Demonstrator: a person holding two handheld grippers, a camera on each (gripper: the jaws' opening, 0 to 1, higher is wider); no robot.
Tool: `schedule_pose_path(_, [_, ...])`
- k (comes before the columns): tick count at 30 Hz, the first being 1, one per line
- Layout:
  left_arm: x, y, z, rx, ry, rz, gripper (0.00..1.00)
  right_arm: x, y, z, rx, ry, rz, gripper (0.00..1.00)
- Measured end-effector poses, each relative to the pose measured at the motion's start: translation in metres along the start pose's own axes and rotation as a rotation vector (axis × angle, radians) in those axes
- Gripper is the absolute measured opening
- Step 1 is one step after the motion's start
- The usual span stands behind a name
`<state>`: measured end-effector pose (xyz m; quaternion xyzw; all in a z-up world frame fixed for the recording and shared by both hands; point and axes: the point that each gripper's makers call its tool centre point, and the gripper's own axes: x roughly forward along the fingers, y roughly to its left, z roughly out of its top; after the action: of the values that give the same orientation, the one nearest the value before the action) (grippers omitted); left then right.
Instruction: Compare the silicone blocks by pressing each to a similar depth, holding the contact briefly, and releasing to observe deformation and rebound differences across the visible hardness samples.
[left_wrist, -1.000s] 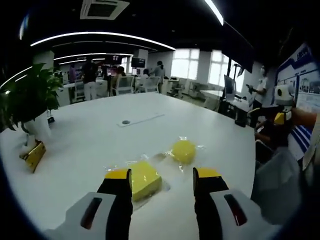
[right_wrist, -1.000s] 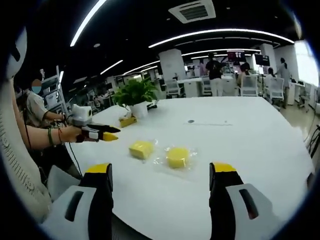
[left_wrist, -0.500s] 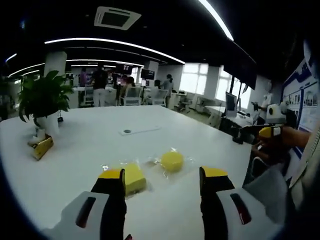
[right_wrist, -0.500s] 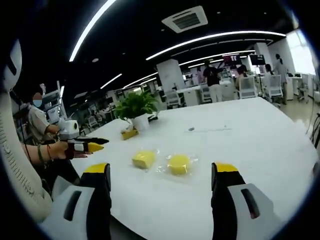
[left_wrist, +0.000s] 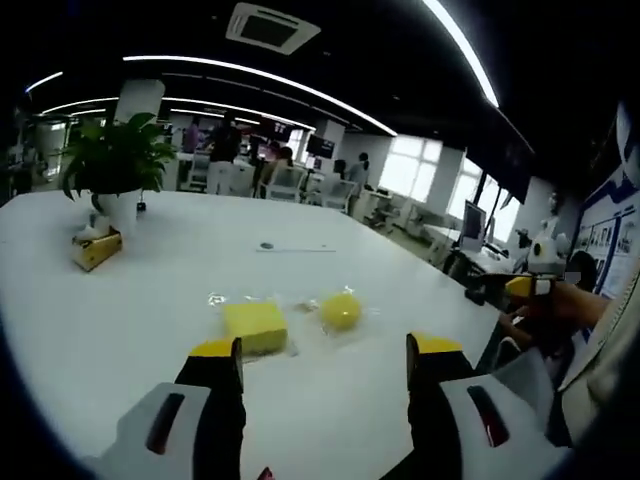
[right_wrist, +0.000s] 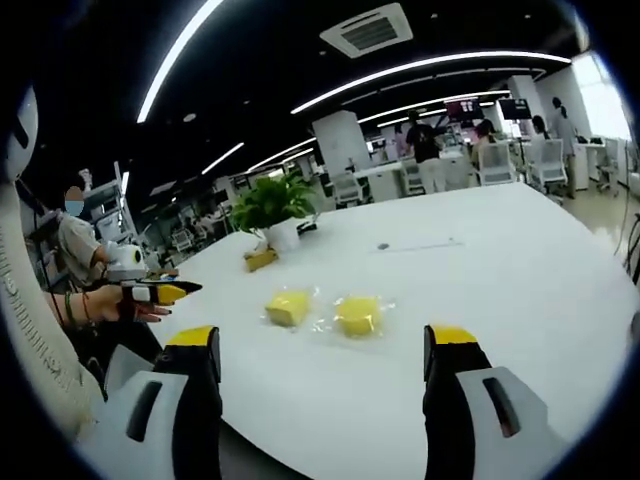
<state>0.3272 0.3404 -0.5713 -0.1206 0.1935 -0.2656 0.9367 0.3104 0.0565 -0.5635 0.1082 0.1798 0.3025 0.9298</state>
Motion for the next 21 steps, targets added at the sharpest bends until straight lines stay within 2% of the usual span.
schedule_pose_path(4, [0.002, -0.003, -0.005, -0.006, 0.009, 0.009, 0.73, 0.002, 0.003, -0.002, 0.014, -0.006, 0.007, 0.76])
schedule_pose_path(8, [0.004, -0.011, -0.014, -0.046, 0.039, -0.012, 0.71, 0.002, -0.001, -0.005, 0.027, -0.010, 0.001, 0.75])
schedule_pose_path(12, [0.012, -0.017, -0.012, -0.085, 0.032, -0.032, 0.70, 0.002, -0.008, -0.006, 0.039, -0.014, -0.007, 0.74])
schedule_pose_path(13, [0.014, -0.019, -0.010, -0.113, 0.025, -0.038, 0.70, 0.002, -0.009, -0.006, 0.044, -0.015, -0.007, 0.74])
schedule_pose_path(16, [0.026, -0.028, 0.004, -0.307, -0.044, -0.074, 0.76, 0.003, -0.013, -0.007, 0.057, -0.014, -0.007, 0.72])
schedule_pose_path(18, [0.033, -0.028, 0.010, -0.388, -0.081, -0.075, 0.79, 0.004, -0.014, -0.008, 0.062, -0.013, -0.006, 0.72])
schedule_pose_path(21, [0.044, -0.032, 0.013, -0.528, -0.091, -0.111, 0.76, 0.006, -0.018, -0.010, 0.071, -0.016, -0.009, 0.72])
